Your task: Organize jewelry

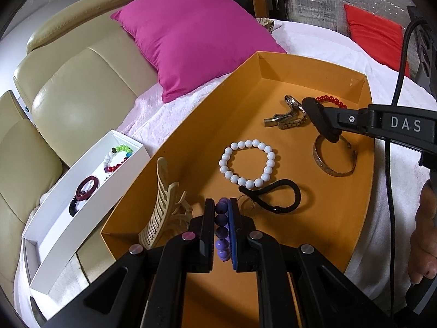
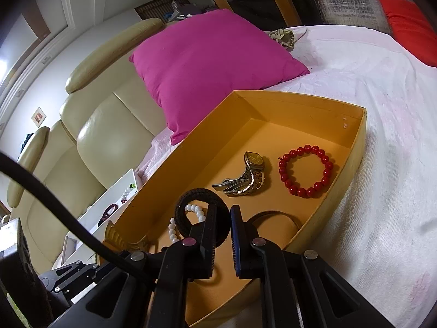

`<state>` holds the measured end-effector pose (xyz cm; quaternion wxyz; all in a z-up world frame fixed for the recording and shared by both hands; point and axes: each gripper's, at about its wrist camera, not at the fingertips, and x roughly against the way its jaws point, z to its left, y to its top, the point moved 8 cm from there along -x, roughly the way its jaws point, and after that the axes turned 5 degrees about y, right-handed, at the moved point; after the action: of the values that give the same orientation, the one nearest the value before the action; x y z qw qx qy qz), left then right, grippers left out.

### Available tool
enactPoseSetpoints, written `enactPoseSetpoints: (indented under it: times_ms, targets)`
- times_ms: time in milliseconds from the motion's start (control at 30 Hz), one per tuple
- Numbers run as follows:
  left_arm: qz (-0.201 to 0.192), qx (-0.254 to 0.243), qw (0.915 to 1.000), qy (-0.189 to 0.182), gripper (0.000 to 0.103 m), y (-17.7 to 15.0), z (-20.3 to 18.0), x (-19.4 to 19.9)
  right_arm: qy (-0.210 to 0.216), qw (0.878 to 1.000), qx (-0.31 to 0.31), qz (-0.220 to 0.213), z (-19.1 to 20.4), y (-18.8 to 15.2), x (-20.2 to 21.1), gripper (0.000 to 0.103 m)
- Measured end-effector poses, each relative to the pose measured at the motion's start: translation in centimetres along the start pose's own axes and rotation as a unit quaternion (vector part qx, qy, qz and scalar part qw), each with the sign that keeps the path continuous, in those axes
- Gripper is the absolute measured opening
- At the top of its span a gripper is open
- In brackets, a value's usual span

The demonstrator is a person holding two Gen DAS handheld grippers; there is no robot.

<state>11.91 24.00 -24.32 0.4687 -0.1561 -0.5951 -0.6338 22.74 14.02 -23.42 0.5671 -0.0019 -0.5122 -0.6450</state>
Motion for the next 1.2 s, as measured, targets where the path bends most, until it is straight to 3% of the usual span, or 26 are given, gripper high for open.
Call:
enactPoseSetpoints:
  times_ms: [233, 267, 333, 400, 700, 867, 933, 1200]
  targets:
    - [0.01, 0.003, 0.9999, -0.001, 0.013, -0.1, -0.1, -0.5, 0.002, 1.0, -0.012, 0.003, -0.2, 0.1, 0.1, 0.012]
    - [0.012, 0.002, 0.9999, -0.005, 0.017, -0.1, -0.2, -0.6, 0.002, 1.0, -0.014, 0.004, -0.2, 0.1, 0.2, 0.012]
    - [0.014, 0.004, 0.9999, -0.004, 0.045, -0.2, -0.2, -0.7, 0.002, 1.0, -0.018, 0.004, -0.4, 0.2, 0.2, 0.012]
    - [0.007, 0.004, 1.0, 0.001, 0.053, -0.2, -0.2, -0.5, 0.006, 1.0, -0.023, 0.007, -0.5, 0.2, 0.2, 0.012]
    - [-0.007, 0.009, 0.9999, -0.004, 0.059, 0.4, 0.1, 0.3, 0.02, 1.0, -0.02, 0.01, -0.1, 0.1, 0.3, 0.023]
    - [-0.049, 0.02, 0.9986, -0.006, 0.071, 1.4, 0.4, 2.7, 0.015, 1.0, -0.024, -0.01, -0.7, 0.0, 1.8, 0.022]
    - [-0.07, 0.019, 0.9974, -0.002, 0.08, 2.0, 0.6, 4.1, 0.005, 1.0, -0.017, -0.023, -0.9, 0.0, 3.0, 0.022]
    - [-0.144, 0.049, 0.9879, 0.031, 0.088, 3.7, 3.4, 10.1, -0.047, 0.996, 0.013, -0.071, -0.7, -0.5, 9.8, 0.024]
